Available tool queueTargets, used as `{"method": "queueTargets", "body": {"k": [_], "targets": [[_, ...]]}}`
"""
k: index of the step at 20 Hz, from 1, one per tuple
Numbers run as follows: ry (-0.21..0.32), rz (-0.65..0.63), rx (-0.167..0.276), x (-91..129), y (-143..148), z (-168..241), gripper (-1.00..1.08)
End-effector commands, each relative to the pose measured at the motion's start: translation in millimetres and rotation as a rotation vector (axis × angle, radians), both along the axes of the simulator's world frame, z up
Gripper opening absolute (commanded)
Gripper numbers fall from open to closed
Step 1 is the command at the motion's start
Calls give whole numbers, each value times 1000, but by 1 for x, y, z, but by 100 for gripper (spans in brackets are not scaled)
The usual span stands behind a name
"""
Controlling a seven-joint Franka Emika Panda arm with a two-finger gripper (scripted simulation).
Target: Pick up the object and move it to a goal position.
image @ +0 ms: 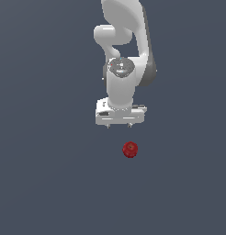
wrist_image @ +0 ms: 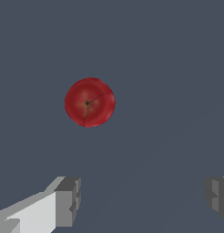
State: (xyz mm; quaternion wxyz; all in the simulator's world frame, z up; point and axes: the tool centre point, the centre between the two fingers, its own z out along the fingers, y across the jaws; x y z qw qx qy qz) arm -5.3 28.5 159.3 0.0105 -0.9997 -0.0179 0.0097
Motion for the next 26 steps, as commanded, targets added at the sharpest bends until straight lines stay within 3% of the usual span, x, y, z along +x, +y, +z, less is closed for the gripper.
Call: {"method": "queueTargets", "body": {"k": [1, 12, 26], "targets": [[0, -5, 0, 1, 0, -1, 100], [-1, -115, -3, 15, 11, -12, 100], [-7, -407, -17, 49, 41, -45, 100]]}}
